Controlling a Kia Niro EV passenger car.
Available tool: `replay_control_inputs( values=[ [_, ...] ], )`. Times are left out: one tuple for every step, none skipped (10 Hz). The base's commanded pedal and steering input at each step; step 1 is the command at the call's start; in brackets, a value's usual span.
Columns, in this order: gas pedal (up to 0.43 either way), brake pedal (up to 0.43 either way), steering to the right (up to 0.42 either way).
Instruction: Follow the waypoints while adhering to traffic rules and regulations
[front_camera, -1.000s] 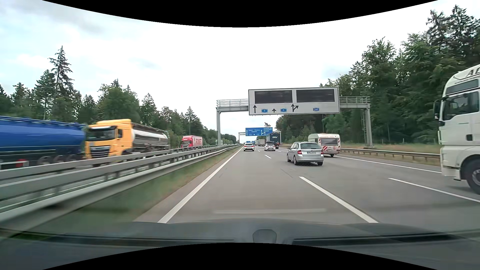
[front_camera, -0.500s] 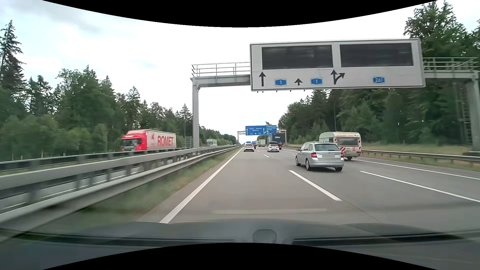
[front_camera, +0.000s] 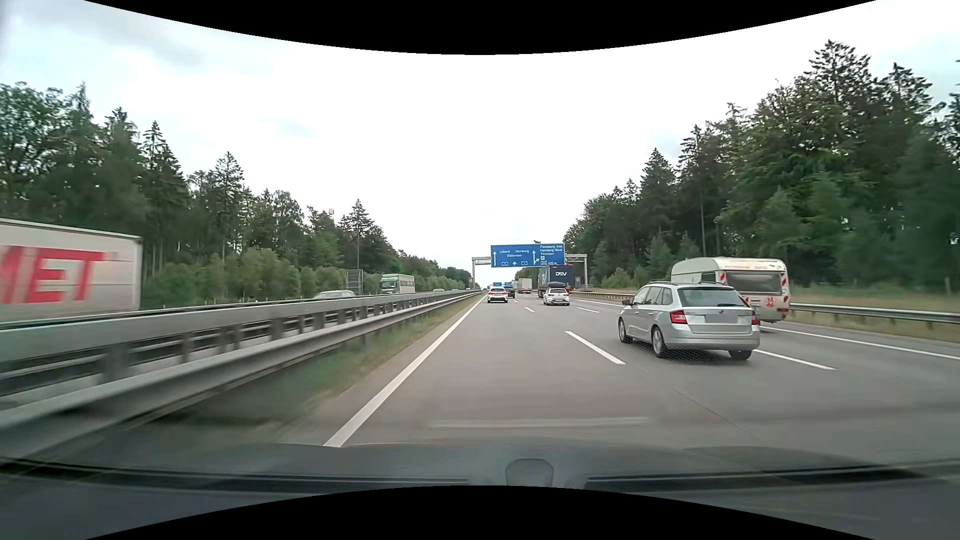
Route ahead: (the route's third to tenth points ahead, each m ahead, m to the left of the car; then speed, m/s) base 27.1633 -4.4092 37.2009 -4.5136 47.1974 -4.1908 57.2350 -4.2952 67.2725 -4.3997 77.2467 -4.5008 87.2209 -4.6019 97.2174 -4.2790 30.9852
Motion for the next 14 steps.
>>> replay_control_inputs(
  values=[
    [0.169, 0.000, -0.003],
    [0.169, 0.000, -0.002],
    [0.169, 0.000, -0.002],
    [0.169, 0.000, -0.002],
    [0.169, 0.000, -0.002],
    [0.169, 0.000, -0.002],
    [0.169, 0.000, -0.002],
    [0.169, 0.000, -0.002],
    [0.169, 0.000, -0.002],
    [0.169, 0.000, -0.002],
    [0.169, 0.000, -0.002],
    [0.169, 0.000, -0.002],
    [0.169, 0.000, -0.002],
    [0.169, 0.000, -0.002]
  ],
)
